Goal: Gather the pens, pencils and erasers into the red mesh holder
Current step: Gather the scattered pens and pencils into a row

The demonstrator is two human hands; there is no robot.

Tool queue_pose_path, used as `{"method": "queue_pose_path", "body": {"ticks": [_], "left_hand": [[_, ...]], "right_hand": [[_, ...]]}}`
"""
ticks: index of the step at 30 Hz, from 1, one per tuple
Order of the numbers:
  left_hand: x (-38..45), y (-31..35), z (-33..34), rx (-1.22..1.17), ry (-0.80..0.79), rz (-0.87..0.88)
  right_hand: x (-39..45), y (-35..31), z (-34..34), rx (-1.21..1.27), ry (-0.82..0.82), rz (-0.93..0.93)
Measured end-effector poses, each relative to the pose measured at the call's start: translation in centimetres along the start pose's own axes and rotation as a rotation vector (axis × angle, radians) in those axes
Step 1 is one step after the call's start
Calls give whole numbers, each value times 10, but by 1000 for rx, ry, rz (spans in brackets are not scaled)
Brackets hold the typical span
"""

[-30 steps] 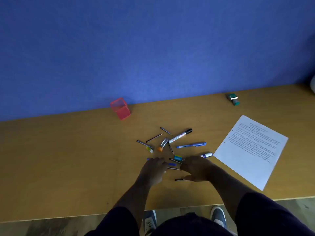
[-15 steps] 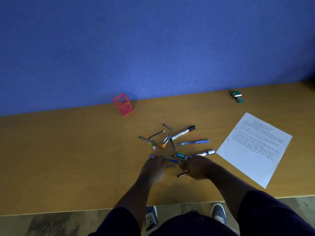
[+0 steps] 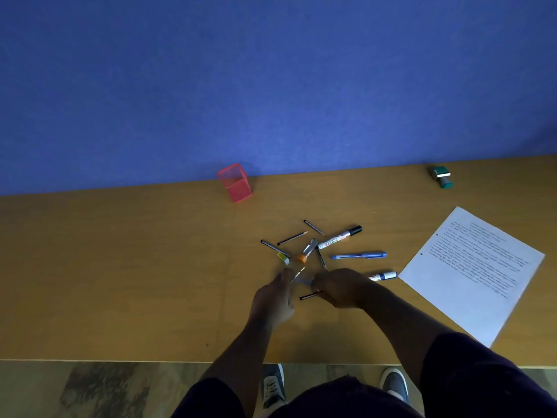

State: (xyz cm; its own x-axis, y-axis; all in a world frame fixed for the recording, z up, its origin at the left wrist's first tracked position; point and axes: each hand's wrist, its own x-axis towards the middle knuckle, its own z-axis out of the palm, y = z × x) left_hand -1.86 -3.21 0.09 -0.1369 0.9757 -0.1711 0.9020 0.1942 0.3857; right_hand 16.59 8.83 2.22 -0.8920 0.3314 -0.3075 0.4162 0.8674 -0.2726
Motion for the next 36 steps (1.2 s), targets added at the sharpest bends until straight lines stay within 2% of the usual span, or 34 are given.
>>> {"method": "queue_pose_path", "body": {"ticks": [6, 11, 17, 21, 27, 31, 36], "left_hand": [[3, 4, -1, -58, -17, -66], [3, 3, 2, -26, 5, -34], [1, 0, 3, -3, 118, 5], [2, -3, 2, -24, 103, -19], [0, -7, 0, -61, 98, -82], [-2, -12, -2, -59, 53, -118], [-6, -12, -2, -33, 42, -113]], "right_hand": [[21, 1, -5, 367, 79, 126], [34, -4, -11, 615, 181, 215], [41, -9, -14, 722, 236, 264], [42, -10, -12, 780, 226, 275], [40, -6, -8, 622, 262, 335], [34, -4, -6, 290, 92, 313], [29, -8, 3, 193, 51, 390]]}}
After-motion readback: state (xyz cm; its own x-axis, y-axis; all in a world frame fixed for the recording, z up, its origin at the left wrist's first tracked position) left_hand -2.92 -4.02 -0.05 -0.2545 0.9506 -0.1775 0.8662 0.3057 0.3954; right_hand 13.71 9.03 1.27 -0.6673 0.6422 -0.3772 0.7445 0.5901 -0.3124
